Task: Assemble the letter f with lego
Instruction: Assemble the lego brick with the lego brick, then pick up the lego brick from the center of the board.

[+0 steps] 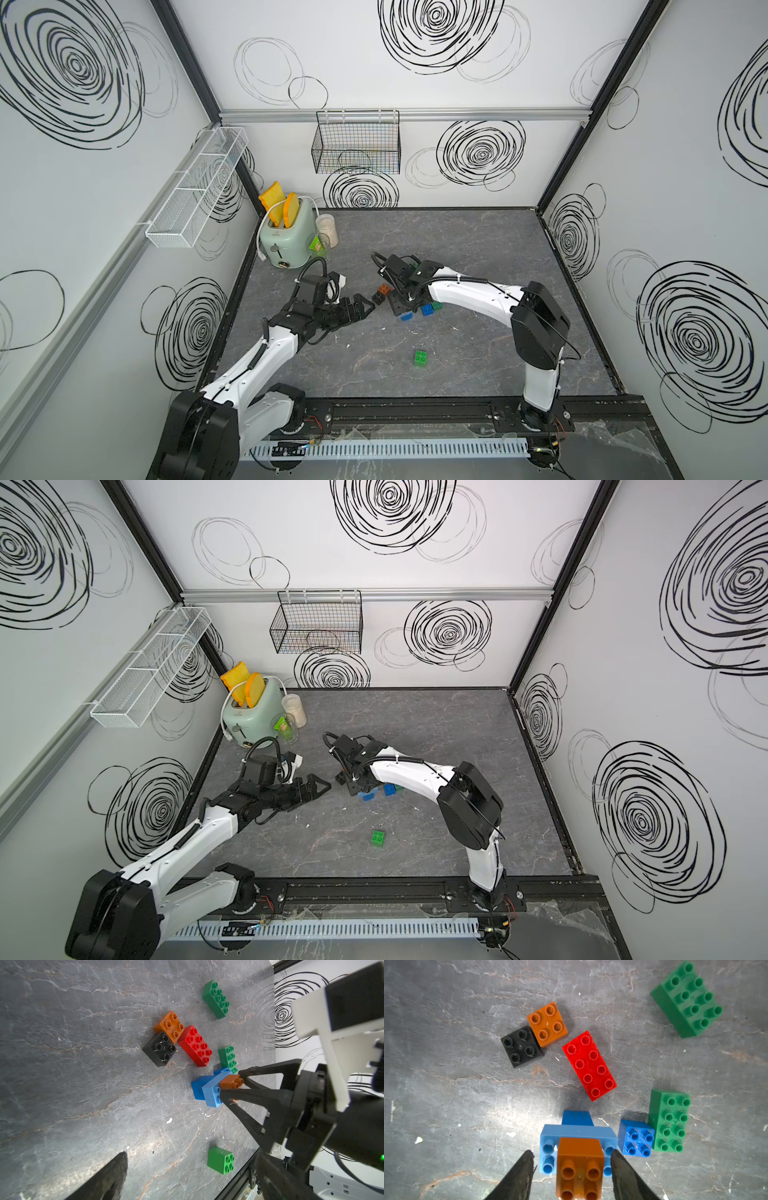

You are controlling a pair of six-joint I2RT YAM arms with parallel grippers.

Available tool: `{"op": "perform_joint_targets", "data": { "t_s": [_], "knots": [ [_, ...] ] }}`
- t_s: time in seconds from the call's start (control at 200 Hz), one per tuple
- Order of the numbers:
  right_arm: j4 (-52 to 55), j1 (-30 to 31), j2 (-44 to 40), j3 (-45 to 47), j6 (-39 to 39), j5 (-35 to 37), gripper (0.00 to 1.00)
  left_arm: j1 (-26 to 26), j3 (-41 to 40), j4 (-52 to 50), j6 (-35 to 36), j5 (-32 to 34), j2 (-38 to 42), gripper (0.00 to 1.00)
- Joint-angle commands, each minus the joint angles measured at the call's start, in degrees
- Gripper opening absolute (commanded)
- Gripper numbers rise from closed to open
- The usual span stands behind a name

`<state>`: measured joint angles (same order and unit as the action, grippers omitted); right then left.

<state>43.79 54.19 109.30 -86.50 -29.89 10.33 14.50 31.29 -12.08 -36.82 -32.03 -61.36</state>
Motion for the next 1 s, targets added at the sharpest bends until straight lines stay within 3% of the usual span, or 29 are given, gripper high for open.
{"op": "perform_joint_targets", "data": {
  "t_s": [0.0,0.165,0.31,0.465,0.66,0.995],
  "knots": [
    [1.47,0.22,-0.75,-2.17,0.8,1.15,0.62,-0.36,0.53,0.48,0.85,0.64,0.79,0.98],
    [-1.06,-3.61,-8.17,5.64,0.93,0.29,0.7,-0.34,0.56,0.25,0.87,1.02,1.35,0.98],
    [-9.67,-11.02,-18.64,20.09,1.06,-8.53,0.79,-0.37,0.5,0.87,0.7,0.79,1.3,0.98],
    [-15.22,-14.44,-24.53,28.16,0.71,-13.23,0.93,-0.39,0.29,1.52,0.31,0.27,1.7,0.98],
    [-25.92,-16.82,-24.94,36.94,-2.59,-23.08,0.99,-0.7,0.0,1.72,0.17,-0.05,2.26,0.98],
    [-37.6,-19.7,-22.25,44.03,-6.0,-27.75,0.99,-5.03,-0.04,2.47,0.26,-2.07,1.11,0.98]
  ]
}}
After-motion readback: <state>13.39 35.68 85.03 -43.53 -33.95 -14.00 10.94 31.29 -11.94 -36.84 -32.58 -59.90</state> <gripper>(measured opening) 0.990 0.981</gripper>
